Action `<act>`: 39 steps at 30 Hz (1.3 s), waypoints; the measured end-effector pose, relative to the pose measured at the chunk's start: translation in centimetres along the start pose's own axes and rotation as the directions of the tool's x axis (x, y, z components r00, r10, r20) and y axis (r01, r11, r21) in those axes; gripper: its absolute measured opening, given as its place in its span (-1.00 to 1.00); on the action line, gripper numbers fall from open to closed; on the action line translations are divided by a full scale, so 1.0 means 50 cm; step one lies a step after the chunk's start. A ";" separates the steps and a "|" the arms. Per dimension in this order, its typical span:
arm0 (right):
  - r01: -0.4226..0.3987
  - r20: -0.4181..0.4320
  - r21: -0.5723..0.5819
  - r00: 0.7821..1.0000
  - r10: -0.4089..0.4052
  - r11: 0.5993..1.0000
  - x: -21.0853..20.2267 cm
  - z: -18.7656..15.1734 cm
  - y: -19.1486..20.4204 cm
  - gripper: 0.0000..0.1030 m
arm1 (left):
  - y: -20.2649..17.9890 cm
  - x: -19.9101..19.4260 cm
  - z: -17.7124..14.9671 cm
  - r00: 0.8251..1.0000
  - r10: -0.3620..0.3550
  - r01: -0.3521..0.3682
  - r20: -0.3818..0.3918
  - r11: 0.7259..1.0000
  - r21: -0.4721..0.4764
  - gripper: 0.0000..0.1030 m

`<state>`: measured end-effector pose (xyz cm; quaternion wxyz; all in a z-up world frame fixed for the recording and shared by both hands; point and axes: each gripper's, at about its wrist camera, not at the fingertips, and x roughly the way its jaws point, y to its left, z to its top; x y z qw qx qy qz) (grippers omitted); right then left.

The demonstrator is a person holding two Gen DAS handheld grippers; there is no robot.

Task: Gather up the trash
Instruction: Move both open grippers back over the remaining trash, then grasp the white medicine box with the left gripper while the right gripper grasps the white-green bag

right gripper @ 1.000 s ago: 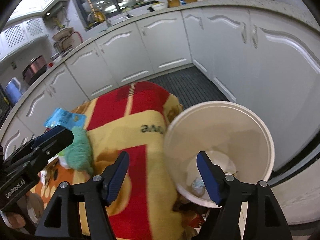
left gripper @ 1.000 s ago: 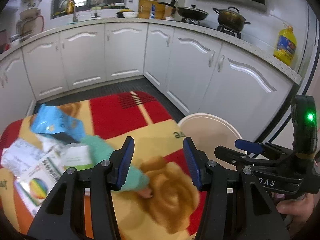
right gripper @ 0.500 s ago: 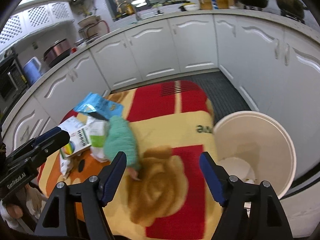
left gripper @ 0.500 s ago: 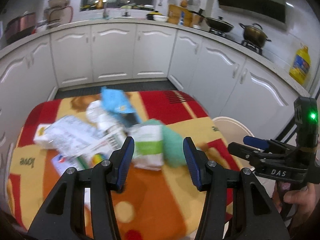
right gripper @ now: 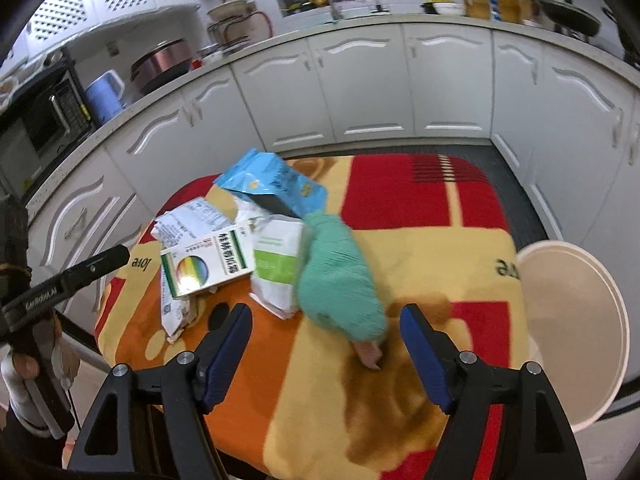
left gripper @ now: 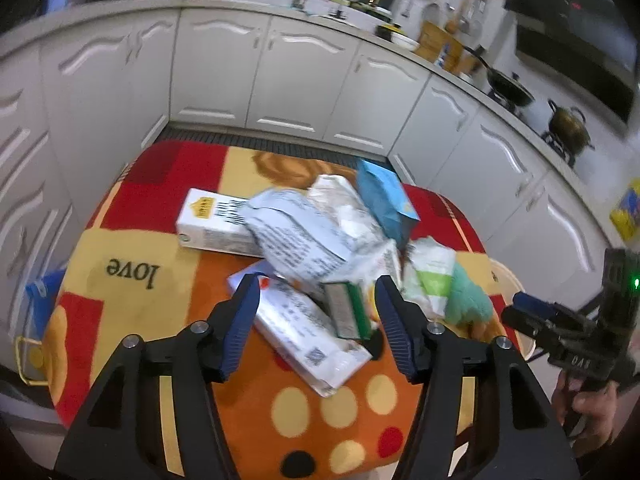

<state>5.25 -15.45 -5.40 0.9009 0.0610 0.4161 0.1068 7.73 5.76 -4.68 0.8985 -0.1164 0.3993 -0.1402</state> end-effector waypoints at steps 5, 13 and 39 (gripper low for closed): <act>-0.024 0.006 -0.074 1.000 0.024 0.997 0.042 0.033 0.037 0.43 | 0.037 0.029 0.024 1.000 -0.013 0.012 -0.016 0.998 -0.056 0.18; -0.025 -0.041 -0.171 0.999 0.018 0.985 0.135 0.069 0.062 0.43 | 0.063 0.115 0.052 0.998 -0.008 0.001 -0.063 0.995 -0.103 0.18; -0.264 0.065 -0.102 0.960 0.271 0.959 0.014 0.054 0.055 -0.51 | -0.026 -0.015 0.110 0.989 -0.086 0.087 0.121 0.996 0.005 -0.93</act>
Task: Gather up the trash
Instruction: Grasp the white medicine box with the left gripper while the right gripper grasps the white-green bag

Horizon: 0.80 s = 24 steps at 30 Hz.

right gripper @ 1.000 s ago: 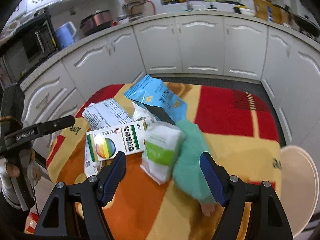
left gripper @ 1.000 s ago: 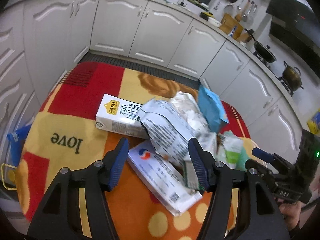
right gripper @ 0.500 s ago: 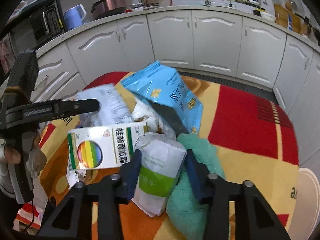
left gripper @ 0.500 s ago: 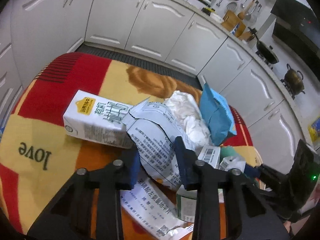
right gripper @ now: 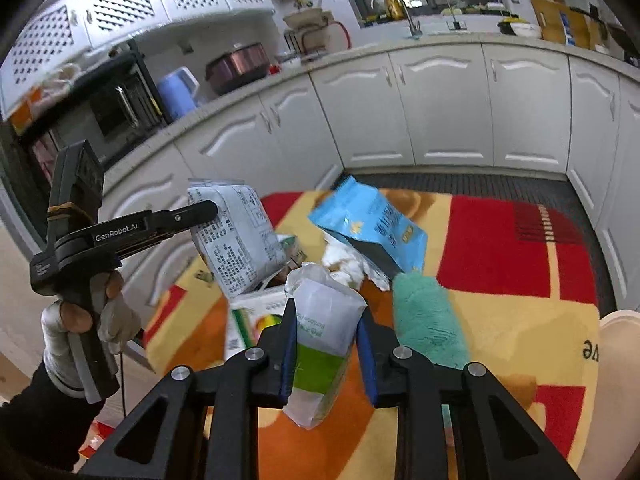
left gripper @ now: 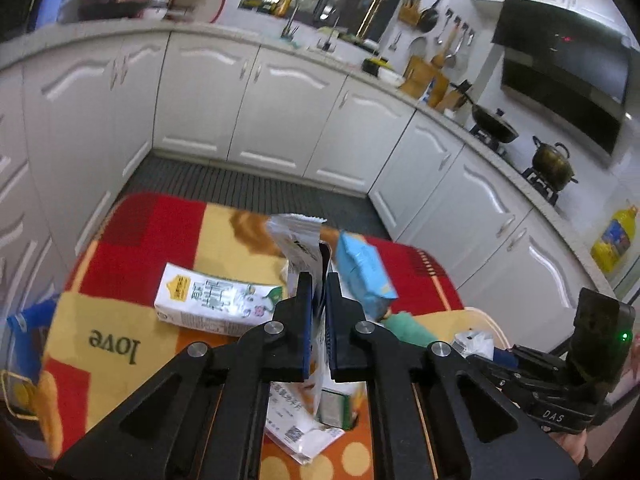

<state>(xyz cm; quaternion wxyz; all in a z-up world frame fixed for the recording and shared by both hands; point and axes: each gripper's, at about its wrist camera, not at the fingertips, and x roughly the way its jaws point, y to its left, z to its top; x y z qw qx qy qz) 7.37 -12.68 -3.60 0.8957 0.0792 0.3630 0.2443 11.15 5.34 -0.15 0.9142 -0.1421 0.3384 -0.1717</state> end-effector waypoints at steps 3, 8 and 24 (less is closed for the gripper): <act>-0.030 0.019 0.014 0.999 0.029 0.999 -0.019 0.002 0.009 -0.51 | -0.022 -0.021 0.005 1.000 -0.016 0.015 0.018 1.000 0.023 -0.93; -0.045 0.051 0.019 0.998 0.044 0.999 -0.053 0.004 0.011 -0.51 | -0.060 -0.050 0.010 0.998 -0.050 0.048 0.031 0.996 0.070 -0.93; 0.033 0.129 0.090 0.991 -0.044 0.995 -0.169 -0.015 -0.071 -0.51 | -0.235 -0.019 -0.013 0.981 -0.193 0.195 -0.029 0.967 0.164 -0.93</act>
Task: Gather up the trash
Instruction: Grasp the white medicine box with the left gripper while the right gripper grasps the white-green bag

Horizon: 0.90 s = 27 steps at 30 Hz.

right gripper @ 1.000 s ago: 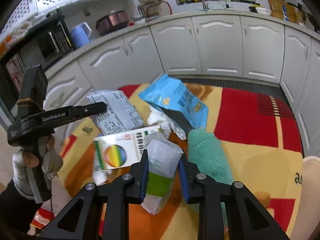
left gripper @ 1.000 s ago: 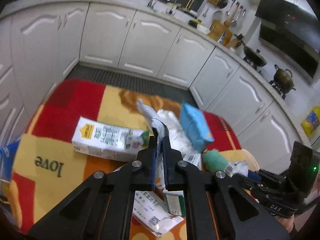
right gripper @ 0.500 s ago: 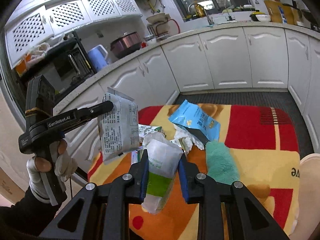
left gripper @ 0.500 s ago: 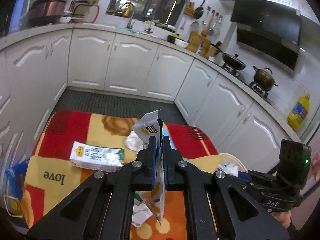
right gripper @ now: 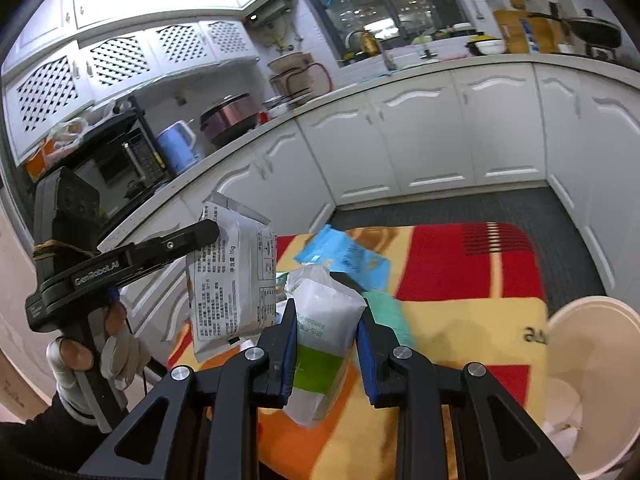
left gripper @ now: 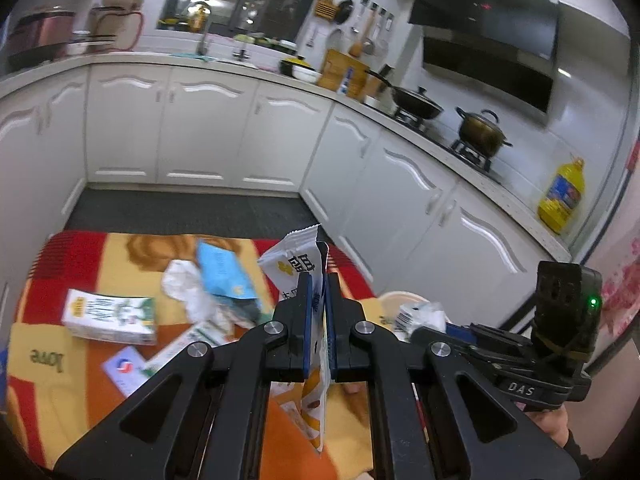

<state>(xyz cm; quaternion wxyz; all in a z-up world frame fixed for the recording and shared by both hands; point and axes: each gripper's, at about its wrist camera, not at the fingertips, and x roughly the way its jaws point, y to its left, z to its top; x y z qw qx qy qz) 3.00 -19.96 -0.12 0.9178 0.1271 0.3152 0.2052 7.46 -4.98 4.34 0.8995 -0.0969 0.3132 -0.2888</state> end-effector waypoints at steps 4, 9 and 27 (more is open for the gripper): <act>0.024 0.018 0.039 1.000 -0.025 0.999 -0.031 -0.008 -0.038 -0.51 | -0.052 0.036 -0.003 0.999 -0.030 0.031 -0.026 0.999 0.033 -0.93; 0.053 0.036 0.069 0.998 -0.055 0.996 -0.064 -0.015 -0.074 -0.51 | -0.099 0.079 -0.009 0.997 -0.059 0.062 -0.059 0.996 0.058 -0.93; 0.145 -0.007 0.157 0.989 -0.146 0.977 -0.092 -0.060 -0.174 -0.51 | -0.159 0.192 -0.063 0.974 -0.068 0.089 -0.216 0.992 0.088 -0.76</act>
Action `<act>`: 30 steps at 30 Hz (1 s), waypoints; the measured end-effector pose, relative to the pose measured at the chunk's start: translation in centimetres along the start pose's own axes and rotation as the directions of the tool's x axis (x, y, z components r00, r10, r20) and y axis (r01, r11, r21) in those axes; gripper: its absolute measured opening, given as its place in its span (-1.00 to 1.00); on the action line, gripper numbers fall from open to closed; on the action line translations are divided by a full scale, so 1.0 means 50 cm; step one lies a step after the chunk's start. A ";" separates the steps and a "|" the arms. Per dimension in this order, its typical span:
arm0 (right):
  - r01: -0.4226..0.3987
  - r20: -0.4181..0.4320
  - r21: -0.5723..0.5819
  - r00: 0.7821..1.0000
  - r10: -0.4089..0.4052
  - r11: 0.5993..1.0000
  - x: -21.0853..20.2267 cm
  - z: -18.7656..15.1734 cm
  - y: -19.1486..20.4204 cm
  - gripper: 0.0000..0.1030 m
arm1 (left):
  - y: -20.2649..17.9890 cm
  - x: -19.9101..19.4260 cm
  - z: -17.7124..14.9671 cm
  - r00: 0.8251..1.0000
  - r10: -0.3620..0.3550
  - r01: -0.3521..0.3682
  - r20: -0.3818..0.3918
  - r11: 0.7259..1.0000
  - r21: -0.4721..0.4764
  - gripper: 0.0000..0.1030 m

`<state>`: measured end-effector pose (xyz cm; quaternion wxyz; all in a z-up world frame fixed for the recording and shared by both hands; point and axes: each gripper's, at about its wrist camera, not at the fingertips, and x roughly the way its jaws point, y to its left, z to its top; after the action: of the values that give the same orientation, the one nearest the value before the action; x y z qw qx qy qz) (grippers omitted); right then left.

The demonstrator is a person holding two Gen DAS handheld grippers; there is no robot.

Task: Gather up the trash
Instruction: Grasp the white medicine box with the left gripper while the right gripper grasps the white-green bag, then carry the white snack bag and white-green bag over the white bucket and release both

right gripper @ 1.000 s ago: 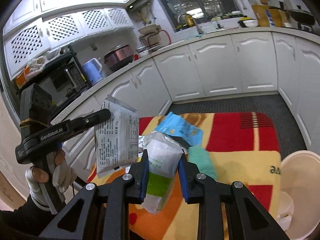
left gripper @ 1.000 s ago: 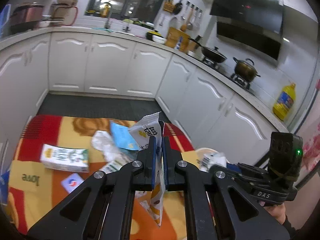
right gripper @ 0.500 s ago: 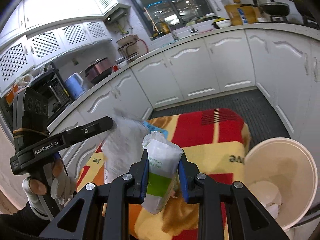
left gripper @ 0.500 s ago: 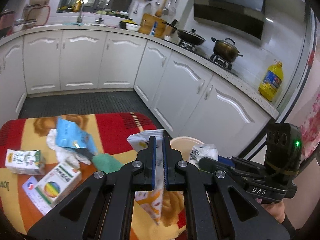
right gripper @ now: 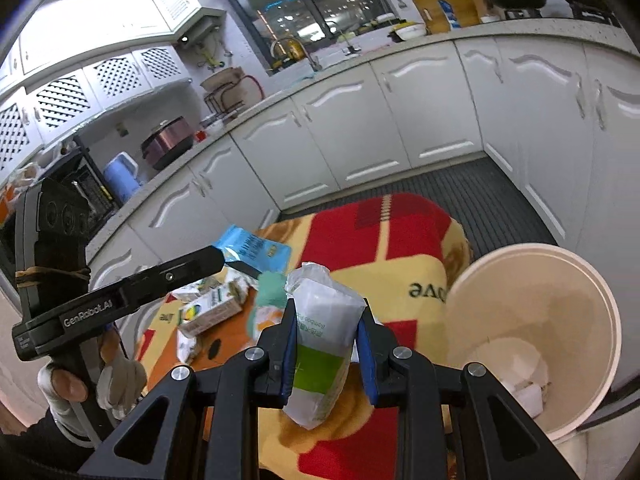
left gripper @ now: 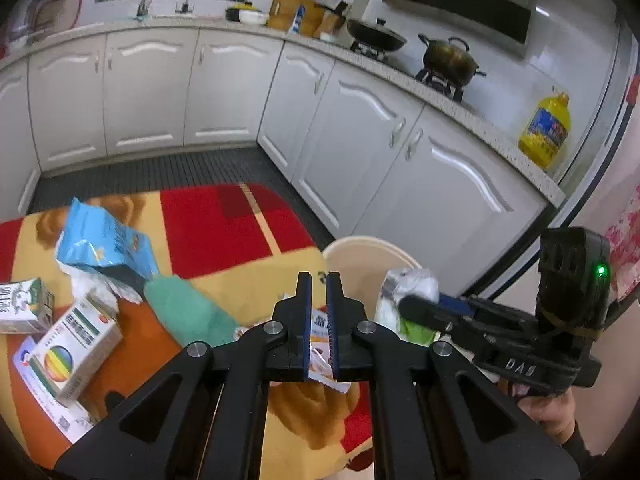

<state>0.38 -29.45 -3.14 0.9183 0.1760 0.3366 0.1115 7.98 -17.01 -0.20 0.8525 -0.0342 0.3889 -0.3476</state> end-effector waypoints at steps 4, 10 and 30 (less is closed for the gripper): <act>0.028 0.010 0.012 1.000 -0.028 1.000 -0.015 -0.001 -0.018 -0.51 | -0.003 0.016 -0.019 0.998 -0.033 0.034 -0.049 0.999 0.015 0.02; 0.049 0.023 0.062 0.998 -0.051 0.997 -0.035 -0.002 -0.060 -0.51 | 0.016 0.032 -0.029 0.995 -0.026 0.024 -0.098 1.000 -0.019 0.18; 0.081 0.026 0.082 0.996 -0.084 0.993 -0.052 0.002 -0.085 -0.51 | -0.012 0.132 -0.073 0.969 0.073 -0.051 -0.235 0.994 0.097 0.29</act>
<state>-1.13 -34.20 -3.26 0.9191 0.2007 0.3342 0.0571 8.14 -20.78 -6.78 0.8109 0.0584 0.4730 -0.3396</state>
